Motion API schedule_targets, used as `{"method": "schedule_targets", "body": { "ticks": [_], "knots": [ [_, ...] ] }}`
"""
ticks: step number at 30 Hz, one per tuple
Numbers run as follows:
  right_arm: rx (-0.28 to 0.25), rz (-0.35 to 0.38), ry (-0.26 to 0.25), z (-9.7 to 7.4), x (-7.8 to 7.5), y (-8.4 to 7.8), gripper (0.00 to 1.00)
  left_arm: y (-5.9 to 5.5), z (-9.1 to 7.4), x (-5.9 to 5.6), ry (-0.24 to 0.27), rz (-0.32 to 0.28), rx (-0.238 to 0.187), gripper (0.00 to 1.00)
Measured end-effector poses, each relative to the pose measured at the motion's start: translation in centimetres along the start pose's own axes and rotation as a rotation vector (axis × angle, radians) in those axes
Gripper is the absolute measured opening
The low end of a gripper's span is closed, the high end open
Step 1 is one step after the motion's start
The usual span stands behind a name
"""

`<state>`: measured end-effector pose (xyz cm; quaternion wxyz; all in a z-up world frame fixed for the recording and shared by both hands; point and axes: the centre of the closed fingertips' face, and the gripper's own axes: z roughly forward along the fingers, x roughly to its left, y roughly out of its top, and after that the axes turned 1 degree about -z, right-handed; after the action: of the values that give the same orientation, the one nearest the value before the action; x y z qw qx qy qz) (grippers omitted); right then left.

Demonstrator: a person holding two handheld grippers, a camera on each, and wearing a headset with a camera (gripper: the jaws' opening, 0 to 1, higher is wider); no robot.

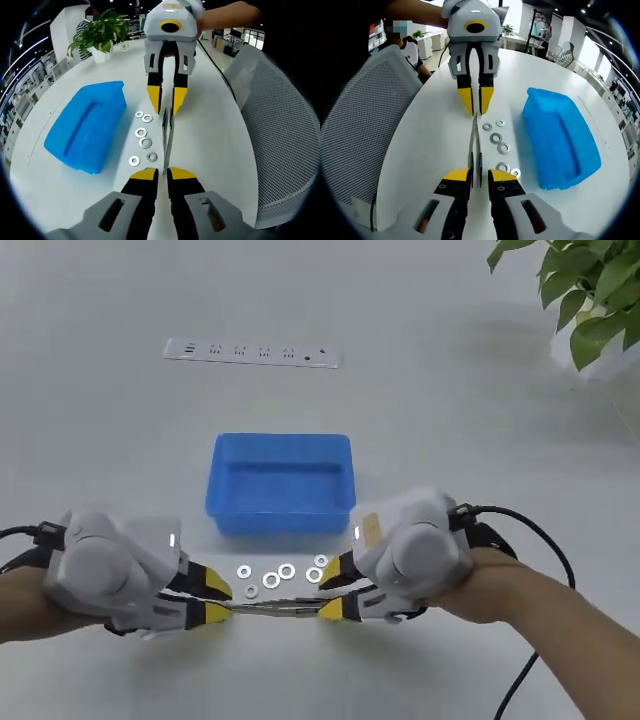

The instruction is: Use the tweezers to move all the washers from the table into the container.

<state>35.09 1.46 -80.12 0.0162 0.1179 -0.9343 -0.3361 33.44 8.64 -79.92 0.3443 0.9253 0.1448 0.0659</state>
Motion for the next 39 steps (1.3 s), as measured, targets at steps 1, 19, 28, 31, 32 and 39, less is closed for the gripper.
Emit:
{"method": "schedule_targets", "body": {
  "ticks": [1,19,28,31,32,39],
  "knots": [
    [0.000,0.004,0.003,0.1,0.0,0.0,0.16,0.0,0.1,0.0,0.002,0.002,0.004,0.12],
    [-0.002,0.022,0.002,0.4,0.4,-0.4,0.12,0.8,0.3,-0.7,-0.013,0.007,0.008,0.06],
    [0.005,0.018,0.005,0.3,0.7,-0.3,0.12,2.2,-1.0,-1.0,-0.012,0.051,0.015,0.06],
    [0.003,0.017,0.002,0.2,0.7,-0.1,0.12,2.7,-1.4,-1.1,-0.012,0.066,0.018,0.06],
    [0.002,0.018,0.002,0.2,0.7,-0.1,0.13,2.9,-1.5,-1.1,-0.013,0.071,0.019,0.06],
    [-0.003,0.012,-0.003,0.2,0.8,0.4,0.14,4.3,-2.3,-1.1,-0.005,0.091,0.011,0.06]
  ]
}}
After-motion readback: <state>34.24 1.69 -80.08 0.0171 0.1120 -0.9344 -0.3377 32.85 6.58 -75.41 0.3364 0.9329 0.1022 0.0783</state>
